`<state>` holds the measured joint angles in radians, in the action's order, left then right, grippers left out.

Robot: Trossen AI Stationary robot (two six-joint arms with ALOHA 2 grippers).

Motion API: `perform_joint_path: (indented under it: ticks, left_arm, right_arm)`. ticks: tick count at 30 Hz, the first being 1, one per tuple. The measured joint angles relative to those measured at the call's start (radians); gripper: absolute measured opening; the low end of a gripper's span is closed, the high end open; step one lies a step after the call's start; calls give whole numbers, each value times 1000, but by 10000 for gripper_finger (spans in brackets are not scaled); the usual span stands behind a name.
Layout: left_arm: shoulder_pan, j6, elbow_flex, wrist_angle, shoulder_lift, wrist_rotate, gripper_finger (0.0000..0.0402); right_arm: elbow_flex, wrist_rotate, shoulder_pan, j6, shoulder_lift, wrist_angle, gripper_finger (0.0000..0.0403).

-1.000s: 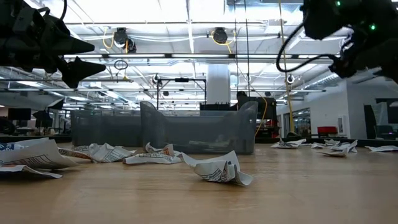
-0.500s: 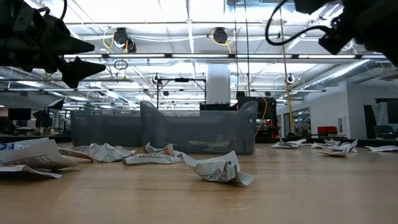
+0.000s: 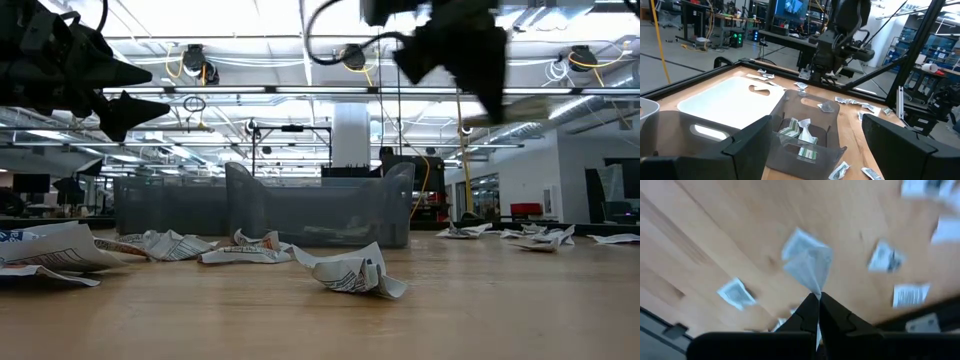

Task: Pick & Place First Aid Supplies
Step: Put the green bandage pack into the right black bin

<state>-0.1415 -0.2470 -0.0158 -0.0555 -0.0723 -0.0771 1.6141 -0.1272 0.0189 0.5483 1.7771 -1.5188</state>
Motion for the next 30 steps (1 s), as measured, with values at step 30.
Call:
perform_joint_path:
  ticks: [30]
  left_arm:
    - [0, 0, 0, 0, 0, 0, 310]
  right_arm:
    - [499, -1, -79, -194, 430, 246, 0]
